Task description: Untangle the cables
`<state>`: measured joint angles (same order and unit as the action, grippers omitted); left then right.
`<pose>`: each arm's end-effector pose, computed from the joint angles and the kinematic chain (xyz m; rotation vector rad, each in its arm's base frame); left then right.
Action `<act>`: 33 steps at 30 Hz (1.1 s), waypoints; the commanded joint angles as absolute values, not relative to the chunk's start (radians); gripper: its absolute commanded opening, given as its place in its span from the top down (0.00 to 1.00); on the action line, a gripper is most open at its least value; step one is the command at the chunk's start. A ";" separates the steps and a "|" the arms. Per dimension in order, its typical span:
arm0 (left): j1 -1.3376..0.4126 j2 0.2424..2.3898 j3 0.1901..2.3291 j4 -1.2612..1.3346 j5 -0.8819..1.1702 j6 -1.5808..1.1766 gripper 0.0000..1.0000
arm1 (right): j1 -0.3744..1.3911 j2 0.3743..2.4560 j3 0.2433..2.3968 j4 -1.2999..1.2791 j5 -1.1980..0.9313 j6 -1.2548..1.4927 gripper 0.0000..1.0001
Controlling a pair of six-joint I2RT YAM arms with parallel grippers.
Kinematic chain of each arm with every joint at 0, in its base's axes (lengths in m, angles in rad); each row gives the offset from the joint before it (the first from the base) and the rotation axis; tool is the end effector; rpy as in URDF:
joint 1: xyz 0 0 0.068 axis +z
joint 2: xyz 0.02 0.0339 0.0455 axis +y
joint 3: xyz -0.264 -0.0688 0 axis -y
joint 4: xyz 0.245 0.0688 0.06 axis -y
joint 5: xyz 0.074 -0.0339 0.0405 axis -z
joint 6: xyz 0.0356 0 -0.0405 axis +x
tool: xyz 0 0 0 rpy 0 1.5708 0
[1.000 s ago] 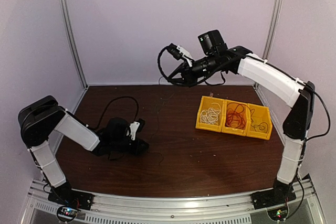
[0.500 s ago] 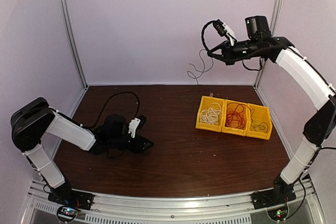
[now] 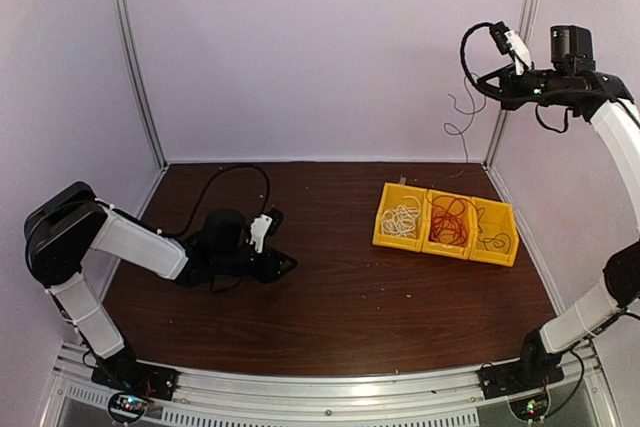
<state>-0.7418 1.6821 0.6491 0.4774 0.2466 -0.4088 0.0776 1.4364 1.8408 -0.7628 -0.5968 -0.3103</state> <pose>0.2290 -0.2216 0.1389 0.5260 2.1937 -0.9151 0.2807 0.0419 0.4904 -0.7415 1.7342 0.4151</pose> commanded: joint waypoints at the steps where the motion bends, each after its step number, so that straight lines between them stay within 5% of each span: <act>1: -0.747 1.731 0.679 0.485 0.227 -0.403 0.58 | -0.002 1.400 1.822 -0.804 -0.558 -0.310 1.00; 18: -0.747 1.760 0.714 0.453 0.217 -0.391 0.58 | -0.209 1.302 1.641 -0.797 -0.523 -0.366 1.00; 33: -0.747 1.756 0.693 0.460 0.209 -0.408 0.58 | -0.255 1.311 1.714 -0.812 -0.507 -0.367 1.00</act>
<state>-0.7418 1.7470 0.6983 0.4397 0.2203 -0.4057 -0.2485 1.3148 1.6512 -0.8078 -0.5262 -0.3634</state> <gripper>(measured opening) 0.416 0.009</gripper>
